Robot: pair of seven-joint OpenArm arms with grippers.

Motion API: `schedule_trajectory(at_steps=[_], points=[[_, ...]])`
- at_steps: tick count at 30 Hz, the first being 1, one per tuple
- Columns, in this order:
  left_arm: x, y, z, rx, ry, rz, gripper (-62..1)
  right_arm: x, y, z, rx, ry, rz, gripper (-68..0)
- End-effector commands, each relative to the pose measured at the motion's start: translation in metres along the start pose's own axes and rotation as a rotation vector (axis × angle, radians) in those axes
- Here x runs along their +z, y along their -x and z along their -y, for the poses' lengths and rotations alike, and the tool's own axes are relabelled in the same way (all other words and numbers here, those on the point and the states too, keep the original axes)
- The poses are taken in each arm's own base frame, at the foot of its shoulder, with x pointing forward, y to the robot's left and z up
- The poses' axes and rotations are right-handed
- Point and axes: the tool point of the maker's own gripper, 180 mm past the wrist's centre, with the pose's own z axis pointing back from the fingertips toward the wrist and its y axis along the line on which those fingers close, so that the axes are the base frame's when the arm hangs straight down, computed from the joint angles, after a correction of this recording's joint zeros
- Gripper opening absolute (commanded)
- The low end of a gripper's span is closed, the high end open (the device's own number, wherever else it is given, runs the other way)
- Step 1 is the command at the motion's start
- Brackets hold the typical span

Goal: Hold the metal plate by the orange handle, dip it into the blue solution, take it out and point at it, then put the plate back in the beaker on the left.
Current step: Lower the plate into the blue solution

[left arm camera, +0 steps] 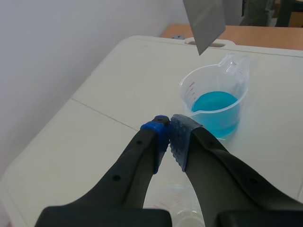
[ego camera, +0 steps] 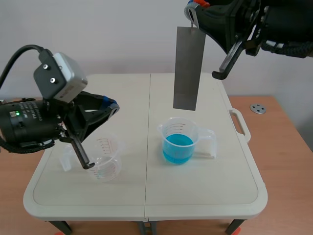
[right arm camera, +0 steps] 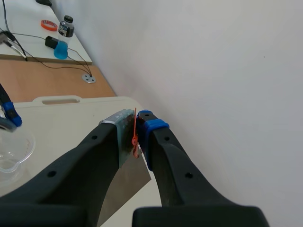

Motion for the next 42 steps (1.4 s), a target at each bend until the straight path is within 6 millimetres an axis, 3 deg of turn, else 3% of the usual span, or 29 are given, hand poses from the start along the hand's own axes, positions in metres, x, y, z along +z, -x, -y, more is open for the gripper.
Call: schedule_trajectory(at_steps=[1,19,28,36,42], points=[[0.009,-0.007,-0.004,0.002,-0.02,0.022,-56.1,0.0,-0.011,0.001,0.021,-0.006,0.033,-66.5],[0.112,0.002,-0.01,0.068,-0.167,-0.005,-56.0,0.004,0.015,0.004,-0.015,0.006,0.042,-66.5],[0.159,0.017,-0.018,0.133,-0.305,-0.066,-56.0,0.003,0.027,-0.001,-0.037,-0.004,0.046,-66.5],[0.185,0.027,-0.019,0.183,-0.427,-0.105,-56.0,-0.003,0.042,-0.013,-0.059,-0.027,0.025,-66.5],[0.19,0.034,-0.013,0.206,-0.467,-0.125,-56.0,-0.007,0.055,-0.019,-0.082,-0.021,0.01,-66.5]])
